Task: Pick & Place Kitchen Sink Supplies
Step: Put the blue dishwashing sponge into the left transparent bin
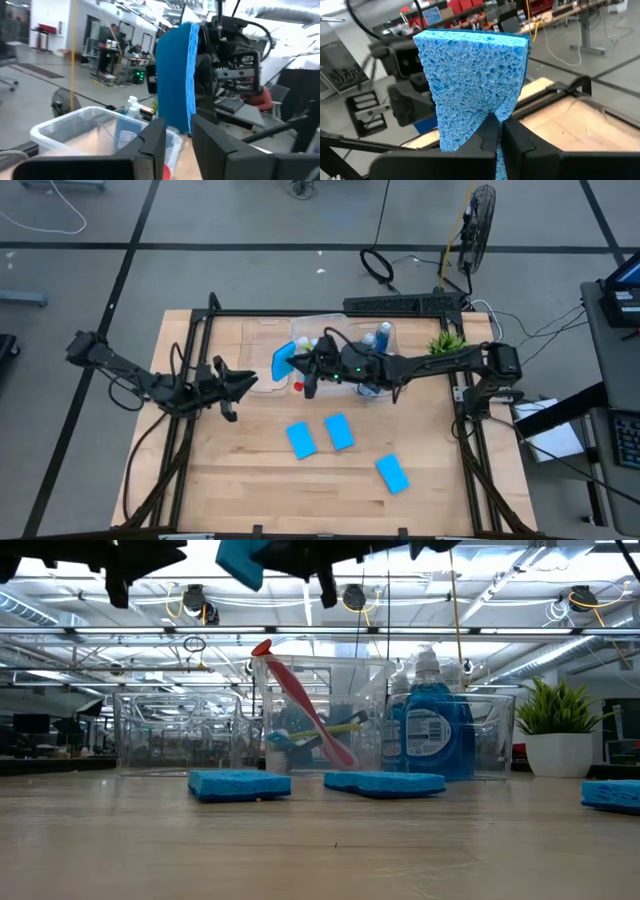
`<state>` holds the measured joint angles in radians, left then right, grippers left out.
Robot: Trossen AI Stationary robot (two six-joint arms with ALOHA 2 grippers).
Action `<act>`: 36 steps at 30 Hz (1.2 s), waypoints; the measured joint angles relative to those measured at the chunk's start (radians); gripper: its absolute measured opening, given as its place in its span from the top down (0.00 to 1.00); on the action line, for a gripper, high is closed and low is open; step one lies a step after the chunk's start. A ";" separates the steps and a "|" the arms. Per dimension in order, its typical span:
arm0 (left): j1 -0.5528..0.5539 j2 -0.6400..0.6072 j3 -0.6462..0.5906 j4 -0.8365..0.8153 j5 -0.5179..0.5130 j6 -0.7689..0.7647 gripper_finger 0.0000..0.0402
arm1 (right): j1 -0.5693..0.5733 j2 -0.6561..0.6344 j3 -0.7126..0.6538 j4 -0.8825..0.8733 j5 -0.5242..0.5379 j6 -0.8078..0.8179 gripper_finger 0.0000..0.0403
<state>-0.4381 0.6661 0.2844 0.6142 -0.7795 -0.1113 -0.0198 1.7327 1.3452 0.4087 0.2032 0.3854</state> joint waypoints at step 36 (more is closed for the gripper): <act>0.217 0.391 0.278 -0.135 0.045 0.049 0.79 | -0.015 0.033 0.007 -0.004 0.000 0.014 1.00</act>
<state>-0.2209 1.0570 0.5625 0.4795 -0.7347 -0.0621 -0.0345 1.7660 1.3518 0.4049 0.2036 0.3995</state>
